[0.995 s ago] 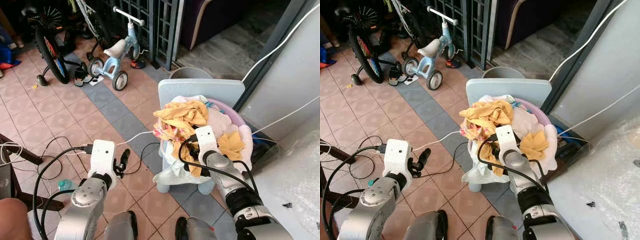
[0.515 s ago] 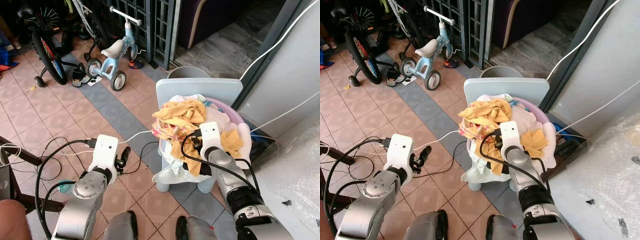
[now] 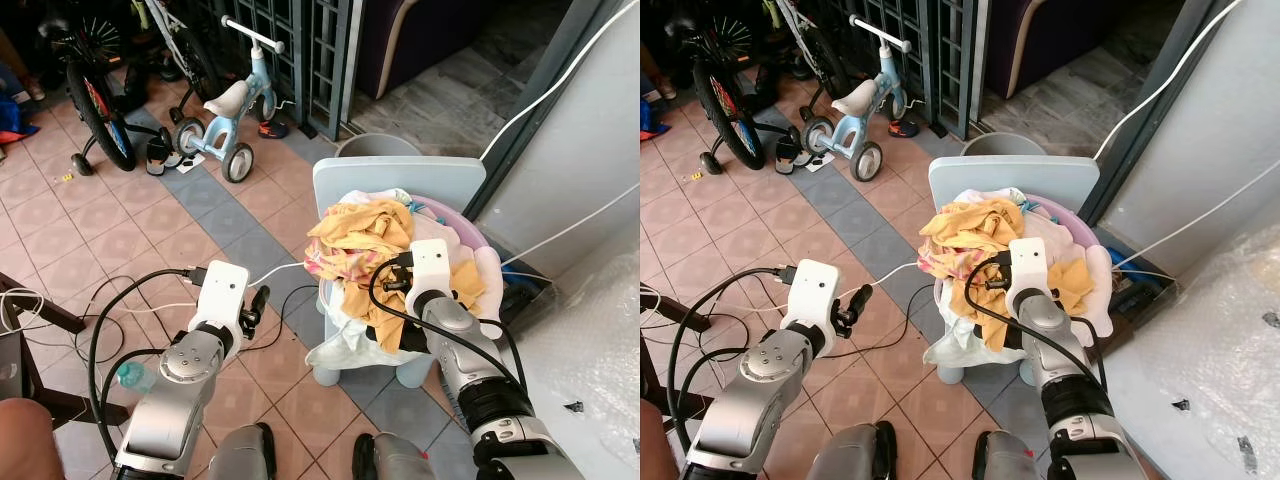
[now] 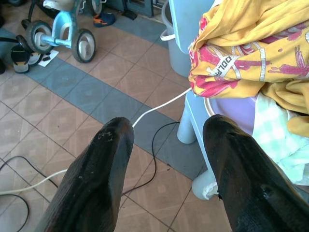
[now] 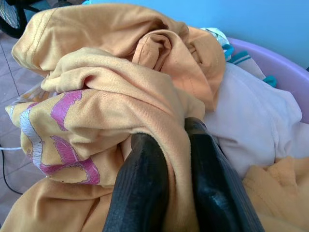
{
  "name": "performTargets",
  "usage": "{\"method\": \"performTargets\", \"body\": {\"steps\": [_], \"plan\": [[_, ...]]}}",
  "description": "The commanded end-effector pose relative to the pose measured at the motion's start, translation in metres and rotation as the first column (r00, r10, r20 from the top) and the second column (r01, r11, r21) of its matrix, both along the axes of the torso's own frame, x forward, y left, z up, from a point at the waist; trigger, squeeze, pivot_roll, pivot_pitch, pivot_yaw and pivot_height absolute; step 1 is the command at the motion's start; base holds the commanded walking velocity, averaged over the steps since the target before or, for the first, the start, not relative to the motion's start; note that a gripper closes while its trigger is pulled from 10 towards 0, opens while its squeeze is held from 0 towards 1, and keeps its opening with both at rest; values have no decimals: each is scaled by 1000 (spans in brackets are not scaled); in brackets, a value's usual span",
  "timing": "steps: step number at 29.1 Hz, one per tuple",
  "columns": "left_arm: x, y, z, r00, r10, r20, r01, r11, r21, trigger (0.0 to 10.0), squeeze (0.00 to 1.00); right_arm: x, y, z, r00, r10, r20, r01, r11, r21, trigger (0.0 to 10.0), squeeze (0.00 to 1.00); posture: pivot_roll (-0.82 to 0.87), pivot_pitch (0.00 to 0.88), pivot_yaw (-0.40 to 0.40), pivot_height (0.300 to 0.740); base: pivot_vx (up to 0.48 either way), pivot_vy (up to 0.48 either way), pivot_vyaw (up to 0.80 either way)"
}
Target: Clothes washing
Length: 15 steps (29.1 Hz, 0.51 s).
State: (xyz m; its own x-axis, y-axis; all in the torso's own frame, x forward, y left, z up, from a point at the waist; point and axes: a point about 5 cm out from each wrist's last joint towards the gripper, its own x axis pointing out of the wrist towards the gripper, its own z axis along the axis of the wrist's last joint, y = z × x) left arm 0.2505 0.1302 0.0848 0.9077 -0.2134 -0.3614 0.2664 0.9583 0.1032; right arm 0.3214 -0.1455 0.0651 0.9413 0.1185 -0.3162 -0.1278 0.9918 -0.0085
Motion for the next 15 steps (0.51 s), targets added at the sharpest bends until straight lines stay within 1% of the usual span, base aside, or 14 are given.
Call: {"method": "performTargets", "body": {"steps": [1,2,4,6,7,9,11,12,13,14,15], "plan": [[-1,0,-4,1000,4,-6,-4,1000,8,10000,0,0,-3,13,997,-3,72,0,999,37,0,0,20,75,23,740,0,0,0],[-1,0,-4,1000,4,-6,-4,1000,8,10000,0,0,-3,13,997,-3,72,0,999,37,0,0,20,75,23,740,0,0,0],[0,-4,-7,1000,-16,-9,16,1000,10,10000,0,-4,-7,23,993,-1,120,-6,999,52,0,0,-3,55,42,740,0,0,0],[1,-4,-7,1000,-21,-8,21,1000,10,10000,0,-5,-8,26,991,-3,134,-4,998,55,0,0,-6,53,44,740,0,0,0],[3,-7,-7,1000,-30,-1,30,1000,-5,10000,0,-6,-11,33,985,-19,171,9,998,59,0,0,-18,46,53,740,0,0,0],[5,-8,-7,999,-32,4,32,999,-9,10000,0,-6,-12,36,982,-27,188,16,998,56,0,0,-26,41,59,740,0,0,0],[8,-10,-4,998,-39,39,39,999,-7,10000,0,-7,-15,52,961,-33,275,21,999,46,0,0,-37,30,64,740,0,0,0],[8,-10,-4,998,-39,39,39,999,-7,10000,0,-7,-15,52,961,-33,275,21,999,46,0,0,-37,30,64,740,0,0,0],[14,-13,2,996,-41,80,44,998,-36,10000,0,-9,-19,74,928,-37,370,24,999,40,0,0,-48,9,64,740,0,0,0],[16,-13,4,995,-40,93,45,998,-53,10000,0,-9,-20,80,917,-42,396,27,999,42,0,0,-49,5,64,740,0,0,0],[21,-14,7,993,-29,117,37,997,-65,10000,0,-10,-24,91,893,-61,445,52,998,31,0,0,-52,0,63,740,0,-472,0]]}}
